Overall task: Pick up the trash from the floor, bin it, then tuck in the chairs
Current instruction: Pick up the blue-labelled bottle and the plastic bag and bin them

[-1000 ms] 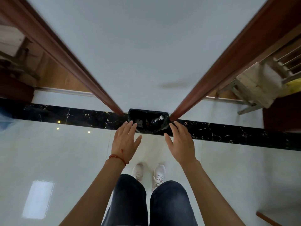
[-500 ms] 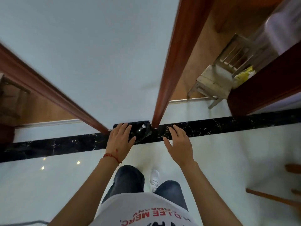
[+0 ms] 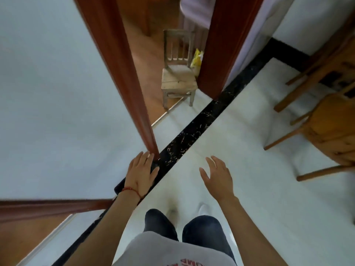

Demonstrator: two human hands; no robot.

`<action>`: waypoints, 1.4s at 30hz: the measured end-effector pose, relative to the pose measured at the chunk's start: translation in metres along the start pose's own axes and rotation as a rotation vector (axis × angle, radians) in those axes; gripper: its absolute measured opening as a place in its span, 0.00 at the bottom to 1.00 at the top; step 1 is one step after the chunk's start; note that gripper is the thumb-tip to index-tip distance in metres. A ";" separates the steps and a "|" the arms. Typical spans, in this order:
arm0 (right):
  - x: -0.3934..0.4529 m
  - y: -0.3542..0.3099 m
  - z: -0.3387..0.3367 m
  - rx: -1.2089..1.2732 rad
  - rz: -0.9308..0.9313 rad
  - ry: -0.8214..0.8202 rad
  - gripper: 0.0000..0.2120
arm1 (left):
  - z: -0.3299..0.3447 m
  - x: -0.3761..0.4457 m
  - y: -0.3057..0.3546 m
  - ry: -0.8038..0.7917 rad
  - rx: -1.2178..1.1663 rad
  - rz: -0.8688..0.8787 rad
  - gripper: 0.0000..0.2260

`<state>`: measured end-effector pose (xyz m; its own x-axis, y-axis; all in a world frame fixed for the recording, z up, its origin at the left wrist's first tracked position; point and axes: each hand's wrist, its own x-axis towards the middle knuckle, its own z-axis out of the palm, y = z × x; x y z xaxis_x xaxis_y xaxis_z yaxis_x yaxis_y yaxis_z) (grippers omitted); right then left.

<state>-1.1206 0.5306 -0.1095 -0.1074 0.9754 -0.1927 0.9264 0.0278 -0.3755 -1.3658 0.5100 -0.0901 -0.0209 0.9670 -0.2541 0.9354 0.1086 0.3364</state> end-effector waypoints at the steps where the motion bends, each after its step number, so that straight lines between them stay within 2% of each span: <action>1: -0.009 0.005 -0.003 0.011 0.046 0.021 0.24 | 0.000 0.003 0.006 -0.011 0.011 0.041 0.30; 8: -0.075 0.054 -0.028 0.103 0.361 0.177 0.24 | 0.016 0.023 0.077 -0.136 0.056 0.336 0.29; 11: -0.109 0.080 -0.034 0.137 0.498 0.233 0.23 | 0.028 0.020 0.121 -0.134 0.105 0.476 0.27; 16: -0.176 0.121 -0.034 0.200 0.709 0.297 0.24 | 0.063 0.004 0.186 -0.235 0.157 0.658 0.25; 22: -0.267 0.162 -0.032 0.255 0.937 0.411 0.23 | 0.107 -0.040 0.263 -0.331 0.220 0.886 0.26; 26: -0.326 0.183 -0.027 0.306 1.101 0.468 0.23 | 0.135 -0.077 0.313 -0.362 0.235 1.052 0.36; 33: -0.419 0.199 -0.009 0.366 1.363 0.566 0.24 | 0.183 -0.147 0.392 -0.427 0.306 1.330 0.24; 42: -0.487 0.199 0.013 0.463 1.724 0.716 0.24 | 0.245 -0.215 0.475 -0.545 0.387 1.730 0.24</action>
<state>-0.8889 0.0580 -0.1025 0.9410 -0.2216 -0.2559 -0.3137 -0.8548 -0.4134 -0.8304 0.2972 -0.0983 0.9564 -0.2505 -0.1499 -0.1912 -0.9254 0.3271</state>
